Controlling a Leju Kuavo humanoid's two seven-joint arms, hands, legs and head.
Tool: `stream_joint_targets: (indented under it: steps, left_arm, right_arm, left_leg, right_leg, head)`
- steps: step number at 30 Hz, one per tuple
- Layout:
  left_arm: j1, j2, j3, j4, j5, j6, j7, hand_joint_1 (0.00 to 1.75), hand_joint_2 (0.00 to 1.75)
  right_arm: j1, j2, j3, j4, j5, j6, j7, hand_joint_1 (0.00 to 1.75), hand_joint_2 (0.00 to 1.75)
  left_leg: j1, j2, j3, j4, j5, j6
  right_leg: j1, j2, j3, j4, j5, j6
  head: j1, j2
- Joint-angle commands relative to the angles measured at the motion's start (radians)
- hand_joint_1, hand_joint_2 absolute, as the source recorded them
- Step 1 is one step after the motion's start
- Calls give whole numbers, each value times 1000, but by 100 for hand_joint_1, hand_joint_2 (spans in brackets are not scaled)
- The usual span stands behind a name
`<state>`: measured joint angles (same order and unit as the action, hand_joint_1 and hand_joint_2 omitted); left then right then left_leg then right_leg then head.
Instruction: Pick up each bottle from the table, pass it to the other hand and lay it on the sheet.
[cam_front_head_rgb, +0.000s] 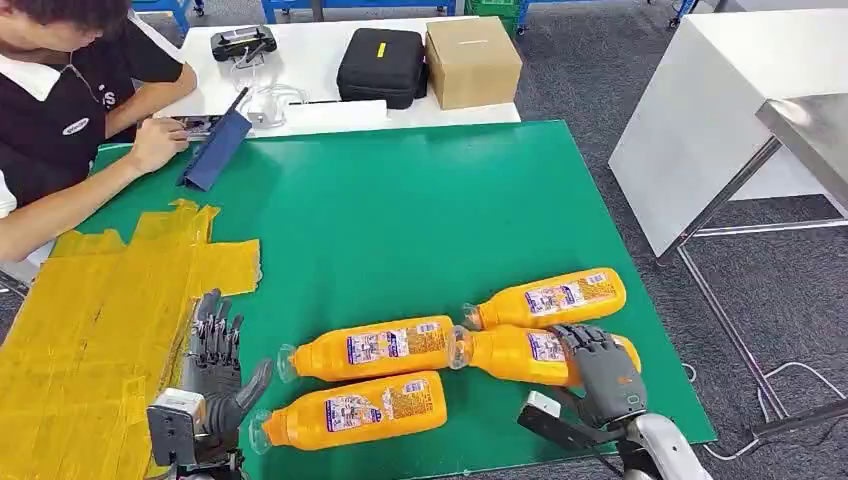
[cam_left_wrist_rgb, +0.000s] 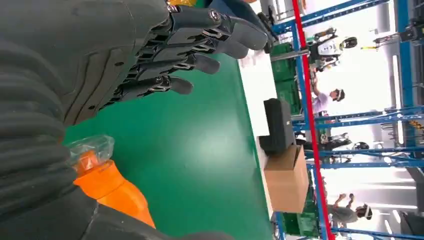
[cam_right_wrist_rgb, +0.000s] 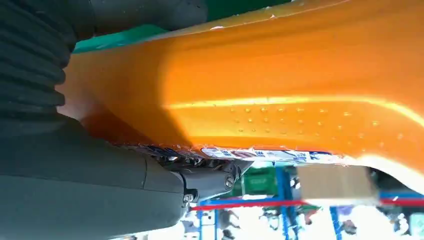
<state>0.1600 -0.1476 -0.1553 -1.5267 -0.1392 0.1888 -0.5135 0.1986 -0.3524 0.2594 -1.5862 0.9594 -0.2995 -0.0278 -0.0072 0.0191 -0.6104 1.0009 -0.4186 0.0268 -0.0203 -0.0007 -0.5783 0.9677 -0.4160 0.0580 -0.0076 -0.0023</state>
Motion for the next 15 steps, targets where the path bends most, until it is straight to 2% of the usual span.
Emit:
stream_joint_targets:
  steps: [1,2,4,15]
  left_arm:
    - [-5,18,-25,30,-31,0,14,0,175]
    - [-16,30,-52,37,-51,-7,17,0,175]
    - [-32,30,-70,47,-61,-2,25,0,175]
    - [-34,34,-74,48,-62,1,28,0,175]
  right_arm:
    - [-82,283,-135,7,-280,-32,-162,175,175]
    - [-105,315,-124,21,-333,-17,-180,175,175]
    - [-132,335,-105,47,-337,-18,-179,175,175]
    - [-123,326,-111,48,-345,-26,-186,175,175]
  left_leg:
    - [2,1,4,0,-2,-3]
    - [2,3,2,-1,-1,-3]
    - [2,2,2,-1,0,-2]
    - [1,-1,1,-1,0,-2]
  right_leg:
    - [2,3,3,0,-1,-4]
    - [2,4,1,-1,0,-3]
    - [2,3,0,-1,1,-2]
    - [1,0,1,0,-1,-2]
  head:
    - [0,0]
    - [0,0]
    - [0,0]
    - [0,0]
